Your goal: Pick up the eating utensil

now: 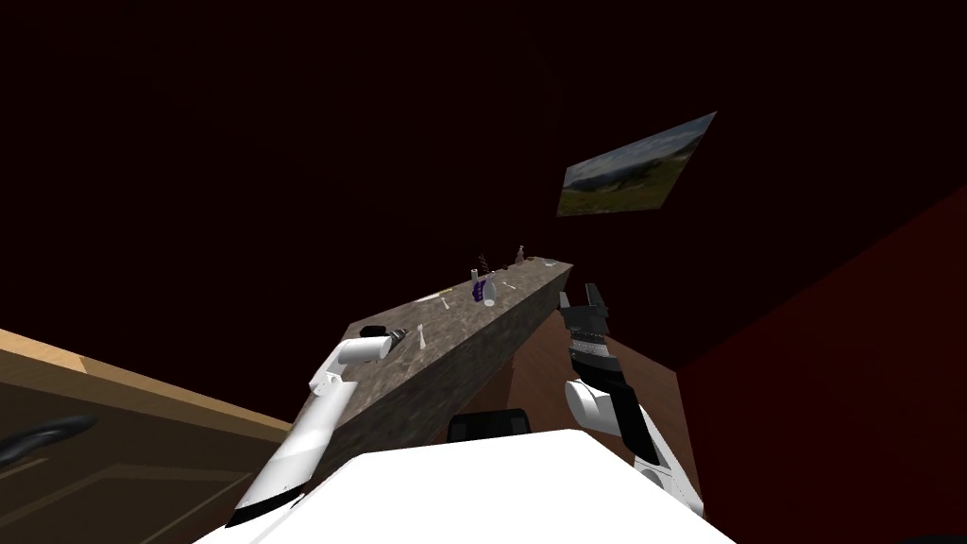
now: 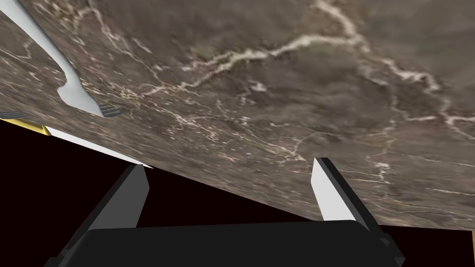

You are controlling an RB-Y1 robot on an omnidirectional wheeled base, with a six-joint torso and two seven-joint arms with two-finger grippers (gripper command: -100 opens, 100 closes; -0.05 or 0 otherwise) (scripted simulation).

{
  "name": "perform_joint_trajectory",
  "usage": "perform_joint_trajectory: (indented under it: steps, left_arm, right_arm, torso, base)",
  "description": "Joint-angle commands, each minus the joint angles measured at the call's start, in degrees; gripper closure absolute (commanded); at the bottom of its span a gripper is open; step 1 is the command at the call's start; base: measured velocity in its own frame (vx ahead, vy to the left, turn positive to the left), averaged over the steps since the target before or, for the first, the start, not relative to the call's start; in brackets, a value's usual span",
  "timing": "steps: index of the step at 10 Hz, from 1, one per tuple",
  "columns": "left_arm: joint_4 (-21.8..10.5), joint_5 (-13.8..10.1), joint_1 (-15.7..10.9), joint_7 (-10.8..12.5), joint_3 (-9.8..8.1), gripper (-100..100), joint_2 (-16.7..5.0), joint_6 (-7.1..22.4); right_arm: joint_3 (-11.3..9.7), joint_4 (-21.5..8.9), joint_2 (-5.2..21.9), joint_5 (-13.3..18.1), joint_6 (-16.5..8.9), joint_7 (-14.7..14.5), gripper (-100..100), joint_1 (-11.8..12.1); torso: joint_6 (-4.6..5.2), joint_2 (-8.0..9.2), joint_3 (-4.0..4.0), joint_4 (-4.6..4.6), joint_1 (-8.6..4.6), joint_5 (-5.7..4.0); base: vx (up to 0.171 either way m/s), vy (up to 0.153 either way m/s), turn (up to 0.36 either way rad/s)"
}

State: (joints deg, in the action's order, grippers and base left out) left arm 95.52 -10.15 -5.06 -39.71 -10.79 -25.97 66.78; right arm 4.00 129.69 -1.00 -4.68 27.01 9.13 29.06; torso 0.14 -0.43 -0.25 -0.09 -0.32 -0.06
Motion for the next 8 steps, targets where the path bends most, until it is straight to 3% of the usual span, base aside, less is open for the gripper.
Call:
perform_joint_trajectory:
  steps: [1, 3, 4, 5, 6, 8]
  left_arm:
    - [0.94, -0.35, -0.17, -0.12, -0.31, -100, -0.34, 1.66]
    - [2.15, -0.38, -0.56, -0.43, -0.68, -100, -0.01, 3.50]
    - [1.62, -0.31, -0.41, -0.30, -0.50, -100, -0.05, 2.66]
    - [1.70, -0.30, -0.44, -0.33, -0.52, 0, -0.03, 2.85]
    - [-0.17, 1.05, -1.14, 1.03, -0.69, -100, 0.26, 1.97]
    - [-2.02, 2.41, -1.85, 2.39, -0.87, -100, 0.55, 1.11]
  right_arm:
    - [0.00, 0.00, 0.00, 0.00, 0.00, 0.00, 0, 0.00]
    - [0.00, 0.00, 0.00, 0.00, 0.00, 0.00, 0, 0.00]
    - [0.00, 0.00, 0.00, 0.00, 0.00, 0.00, 0, 0.00]
    - [0.00, 0.00, 0.01, 0.00, 0.00, 0.00, 0, 0.00]
    - [0.01, 0.00, 0.01, 0.00, 0.00, 0.00, 0, 0.00]
    - [0.01, 0.00, 0.01, 0.00, 0.00, 0.00, 0, -0.02]
  torso:
    - [0.00, 0.00, 0.00, 0.00, 0.00, 0.00]
    - [0.00, -0.05, -0.03, -0.02, -0.06, -0.01]
    - [0.00, -0.08, -0.05, -0.02, 0.02, 0.00]
    - [-0.01, 0.02, 0.00, -0.01, 0.19, 0.04]
    - [-0.01, 0.12, 0.06, 0.02, 0.31, 0.06]
    - [-0.01, 0.39, 0.22, 0.08, 0.58, 0.12]
  base:
    - [0.066, -0.108, -0.006]
    - [0.067, -0.095, 0.016]
    - [0.034, -0.033, 0.008]
    - [0.006, -0.008, 0.000]
    - [-0.043, 0.030, -0.216]
    - [-0.067, 0.069, -0.184]
